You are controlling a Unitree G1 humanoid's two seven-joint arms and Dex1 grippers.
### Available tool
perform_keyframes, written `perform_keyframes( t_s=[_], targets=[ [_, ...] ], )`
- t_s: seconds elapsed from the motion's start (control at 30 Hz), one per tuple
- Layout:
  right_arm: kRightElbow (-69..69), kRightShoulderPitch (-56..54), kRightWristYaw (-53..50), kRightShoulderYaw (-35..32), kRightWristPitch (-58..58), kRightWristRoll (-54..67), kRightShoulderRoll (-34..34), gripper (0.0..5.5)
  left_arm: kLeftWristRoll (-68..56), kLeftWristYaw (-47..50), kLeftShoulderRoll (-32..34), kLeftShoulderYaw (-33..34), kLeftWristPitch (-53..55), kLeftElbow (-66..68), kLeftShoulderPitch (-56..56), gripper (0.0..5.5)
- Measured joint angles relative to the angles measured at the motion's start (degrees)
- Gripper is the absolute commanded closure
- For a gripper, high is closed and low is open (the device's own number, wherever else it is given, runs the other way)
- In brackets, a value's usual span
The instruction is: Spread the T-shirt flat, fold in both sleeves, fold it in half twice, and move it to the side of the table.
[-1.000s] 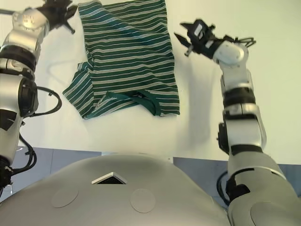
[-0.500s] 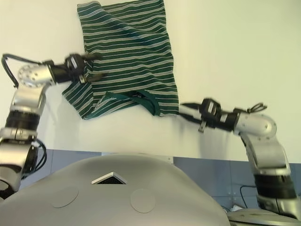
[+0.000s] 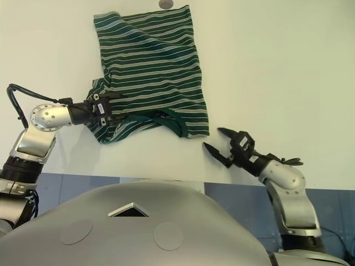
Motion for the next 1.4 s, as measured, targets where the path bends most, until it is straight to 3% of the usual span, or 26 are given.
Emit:
perform_keyframes(
  t_s=[0.23,0.37,0.5,0.63,0.8,0.97,1.2,1.4],
  targets=[
    [8.49,-6.15,-7.11,3.41,-6.71,-0.09,9.96,1.99,-1.31,-0.91,-0.69,-1.46,2.39,-1.25,-0.01,2.67],
    [13.99,-10.12,-8.57,1.95,-10.01,4.19,15.90,1.99,-0.11,-1.18,0.47,-2.90,-0.86,-1.19,-0.01,2.67],
    [20.55,-18.62,-13.86,2.77,-11.51,0.09,18.11,1.99,1.01,-1.19,2.12,-4.73,-5.32,0.18,-0.37,2.67],
    [22.01,-21.86,-17.48,6.54,-13.43,-9.61,13.31,1.99,1.09,-0.83,2.46,-5.66,-9.41,2.56,-1.16,2.67],
    [9.81,-11.87,-13.29,5.38,-6.55,-7.02,5.81,1.99,1.03,1.63,2.48,-5.52,-10.70,2.68,0.13,2.67],
    [5.83,-13.40,-12.89,5.95,-3.31,-12.45,-2.42,1.99,1.04,3.57,2.50,-5.46,-11.23,2.18,0.70,2.67],
    [7.89,-18.16,-27.81,8.52,2.11,-48.29,-15.88,1.99,4.63,4.55,3.36,-6.86,-14.12,-0.33,1.79,2.67],
    [11.23,-22.57,-47.09,-0.68,-2.49,-63.28,-23.26,1.99,5.91,6.23,4.19,-7.93,-15.76,-1.31,2.49,2.67]
  ],
)
